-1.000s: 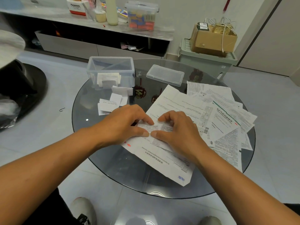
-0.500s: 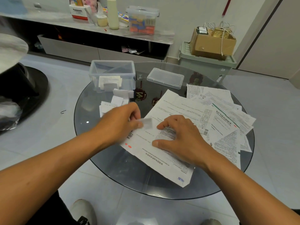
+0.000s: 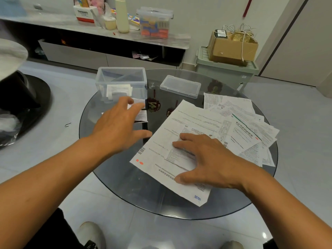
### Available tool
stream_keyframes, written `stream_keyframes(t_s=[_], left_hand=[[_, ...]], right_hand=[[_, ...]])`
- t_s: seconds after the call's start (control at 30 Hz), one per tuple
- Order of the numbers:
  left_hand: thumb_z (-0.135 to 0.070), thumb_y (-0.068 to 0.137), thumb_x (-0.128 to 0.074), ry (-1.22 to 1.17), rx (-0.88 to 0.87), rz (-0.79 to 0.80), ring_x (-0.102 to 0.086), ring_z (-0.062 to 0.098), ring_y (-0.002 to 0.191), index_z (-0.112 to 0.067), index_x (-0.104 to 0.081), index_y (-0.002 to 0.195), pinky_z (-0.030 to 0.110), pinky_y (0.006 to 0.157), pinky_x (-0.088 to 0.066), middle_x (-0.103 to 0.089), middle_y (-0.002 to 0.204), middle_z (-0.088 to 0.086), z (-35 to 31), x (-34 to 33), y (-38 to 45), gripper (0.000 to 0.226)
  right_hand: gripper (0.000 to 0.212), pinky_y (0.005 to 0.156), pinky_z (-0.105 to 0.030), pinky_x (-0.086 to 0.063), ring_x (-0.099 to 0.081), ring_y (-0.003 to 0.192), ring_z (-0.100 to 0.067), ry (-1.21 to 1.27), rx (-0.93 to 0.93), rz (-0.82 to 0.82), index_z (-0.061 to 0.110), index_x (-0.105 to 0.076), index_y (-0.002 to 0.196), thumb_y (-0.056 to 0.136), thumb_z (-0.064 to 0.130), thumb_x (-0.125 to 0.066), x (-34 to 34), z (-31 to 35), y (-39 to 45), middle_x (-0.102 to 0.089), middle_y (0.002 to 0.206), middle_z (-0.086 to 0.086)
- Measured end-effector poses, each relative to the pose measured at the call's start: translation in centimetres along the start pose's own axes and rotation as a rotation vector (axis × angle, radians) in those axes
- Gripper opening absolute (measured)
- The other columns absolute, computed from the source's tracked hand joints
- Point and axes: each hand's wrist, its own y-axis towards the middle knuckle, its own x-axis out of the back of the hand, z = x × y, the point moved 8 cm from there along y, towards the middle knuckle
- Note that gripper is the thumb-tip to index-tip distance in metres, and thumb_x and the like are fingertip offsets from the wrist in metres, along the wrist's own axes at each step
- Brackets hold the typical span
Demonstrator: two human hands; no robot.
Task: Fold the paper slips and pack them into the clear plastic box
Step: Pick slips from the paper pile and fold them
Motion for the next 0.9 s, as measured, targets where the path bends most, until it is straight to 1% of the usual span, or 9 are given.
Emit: stream_keyframes(t_s=[0.1,0.17,0.27,0.33,0.43,0.53,0.67,0.8,0.9], left_hand=[[-0.078,0.080,-0.055,0.060,-0.081,-0.055,-0.050,0.026,0.127,-0.035,-0.040,0.149,0.049,0.102,-0.047,-0.033,0.155,-0.005,-1.6,0.9,-0.2,0.083],[-0.071,0.087,-0.048,0.000,-0.263,-0.110,-0.045,0.019,0.129,-0.031,-0.049,0.146,0.045,0.106,-0.042,-0.045,0.147,-0.005,-3.6,1.5,-0.8,0.071],[-0.067,0.088,-0.055,-0.209,-0.476,0.080,-0.039,0.000,0.128,-0.036,-0.052,0.143,0.025,0.106,-0.037,-0.050,0.139,-0.021,-5.7,0.3,-1.9,0.063],[-0.074,0.079,-0.064,-0.256,-0.528,0.245,-0.035,-0.010,0.128,-0.043,-0.048,0.144,0.015,0.105,-0.031,-0.046,0.137,-0.031,-6.2,-1.3,-2.6,0.074],[-0.084,0.065,-0.068,-0.248,-0.552,0.315,-0.037,-0.009,0.128,-0.049,-0.047,0.141,0.018,0.107,-0.031,-0.048,0.134,-0.032,-6.5,-2.6,-2.9,0.087],[-0.079,0.072,-0.067,-0.207,-0.598,0.312,-0.048,0.001,0.117,-0.041,-0.061,0.125,0.030,0.102,-0.039,-0.060,0.119,-0.025,-6.8,-3.2,-2.8,0.065],[-0.051,0.088,-0.071,-0.349,-0.564,0.229,-0.056,0.005,0.104,-0.039,-0.070,0.091,0.035,0.099,-0.040,-0.068,0.102,-0.023,-6.9,-2.7,-2.6,0.013],[-0.048,0.090,-0.071,-0.453,-0.446,0.269,-0.060,0.008,0.091,-0.037,-0.063,0.072,0.033,0.084,-0.049,-0.069,0.089,-0.016,-7.0,-2.9,-2.5,0.022],[-0.052,0.083,-0.076,-0.531,-0.294,0.285,-0.061,0.009,0.079,-0.036,-0.065,0.083,0.026,0.068,-0.051,-0.066,0.086,-0.011,-6.4,-3.6,-2.3,0.020]], right_hand=[[0.078,0.116,-0.027,-0.018,-0.020,0.149,-0.007,0.037,0.021,-0.040,0.042,-0.034,0.156,0.088,0.057,-0.069,0.4,-0.2,-0.2,-0.020,0.165,0.021],[0.070,0.113,-0.023,-0.021,-0.024,0.148,-0.007,0.034,0.028,-0.070,0.040,-0.039,0.154,0.090,0.049,-0.066,0.7,-0.4,-0.3,-0.025,0.165,0.019],[0.048,0.108,-0.029,-0.041,-0.046,0.132,-0.013,-0.048,0.048,-0.110,0.033,-0.056,0.138,0.091,0.037,-0.061,0.8,-0.2,-0.4,-0.048,0.146,0.014],[0.025,0.088,-0.037,-0.051,-0.058,0.107,-0.015,-0.080,0.050,-0.156,0.027,-0.063,0.116,0.092,0.030,-0.057,0.9,-0.2,-0.4,-0.060,0.119,0.014],[0.011,0.075,-0.039,-0.052,-0.060,0.086,-0.014,-0.043,0.034,-0.220,0.027,-0.064,0.100,0.100,0.032,-0.054,1.2,-1.2,-0.7,-0.065,0.096,0.011],[0.011,0.075,-0.039,-0.056,-0.064,0.088,-0.011,0.312,0.041,-0.204,0.032,-0.066,0.098,0.100,0.041,-0.059,1.6,-2.2,-1.6,-0.070,0.095,0.013],[0.018,0.085,-0.041,-0.060,-0.067,0.098,-0.005,0.500,0.027,-0.057,0.041,-0.066,0.102,0.088,0.047,-0.076,0.9,-2.7,-2.1,-0.071,0.103,0.022],[0.020,0.083,-0.046,-0.062,-0.073,0.091,-0.007,0.604,-0.107,-0.130,0.039,-0.070,0.098,0.083,0.042,-0.082,0.8,-4.8,-1.7,-0.075,0.098,0.018],[0.011,0.082,-0.047,-0.062,-0.074,0.081,-0.011,0.652,-0.209,-0.249,0.028,-0.071,0.089,0.087,0.033,-0.080,1.1,-6.1,-1.4,-0.077,0.088,0.011]])
